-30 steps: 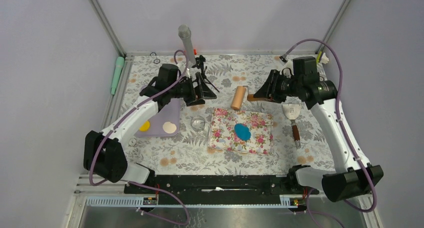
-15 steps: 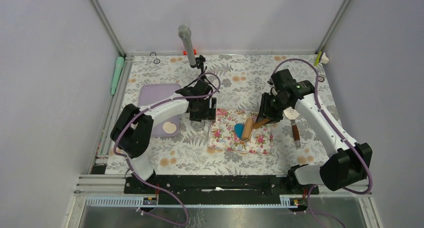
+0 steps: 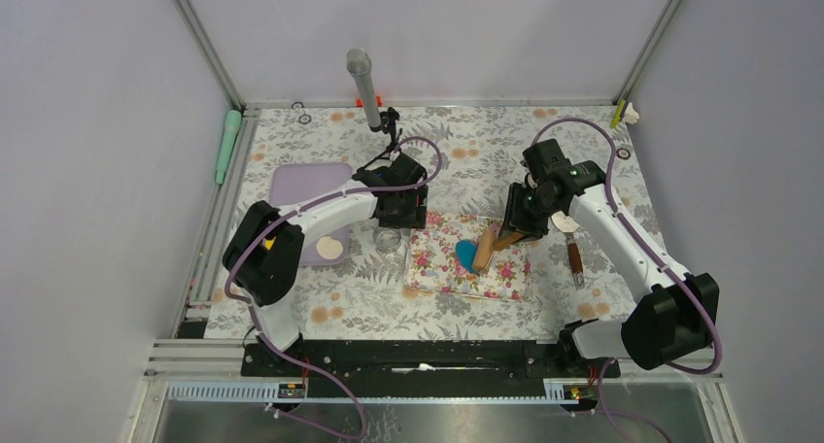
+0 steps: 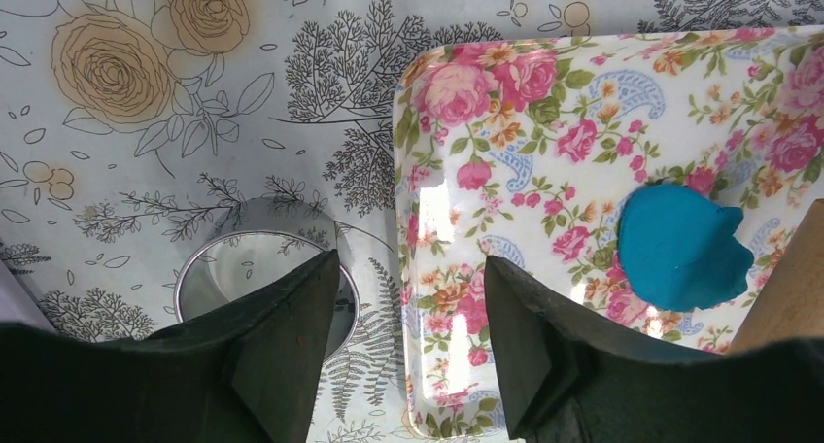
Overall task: Roll out the dumpling wrappers from the dough
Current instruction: Flatten out the dough on the work surface.
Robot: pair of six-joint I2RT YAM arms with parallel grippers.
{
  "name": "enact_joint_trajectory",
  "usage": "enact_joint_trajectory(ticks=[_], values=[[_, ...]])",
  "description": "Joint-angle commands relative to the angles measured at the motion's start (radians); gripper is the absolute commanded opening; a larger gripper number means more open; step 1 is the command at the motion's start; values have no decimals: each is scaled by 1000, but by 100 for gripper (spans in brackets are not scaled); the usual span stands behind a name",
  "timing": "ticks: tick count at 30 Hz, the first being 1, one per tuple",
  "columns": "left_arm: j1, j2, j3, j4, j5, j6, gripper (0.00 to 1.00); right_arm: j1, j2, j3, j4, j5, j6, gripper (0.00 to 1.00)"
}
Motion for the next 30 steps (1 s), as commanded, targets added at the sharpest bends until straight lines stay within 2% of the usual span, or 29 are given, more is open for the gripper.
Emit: enact_joint_trajectory(ticks=[1, 8, 16, 23, 30], values=[[-28, -45, 43, 27, -62, 20, 61, 8, -43, -10, 45, 5, 24, 0], [-55, 36, 76, 62, -25, -1, 48, 8, -63, -46, 72, 1, 40, 0], [-54, 119, 123, 39, -162, -24, 48, 9, -82, -58, 75, -3, 37, 0], [-53, 133, 102, 54, -208, -34, 47, 9, -77, -82, 60, -19, 20, 0], [-52, 151, 80, 71, -188, -27, 47, 10, -71, -142, 114, -41, 48, 0]])
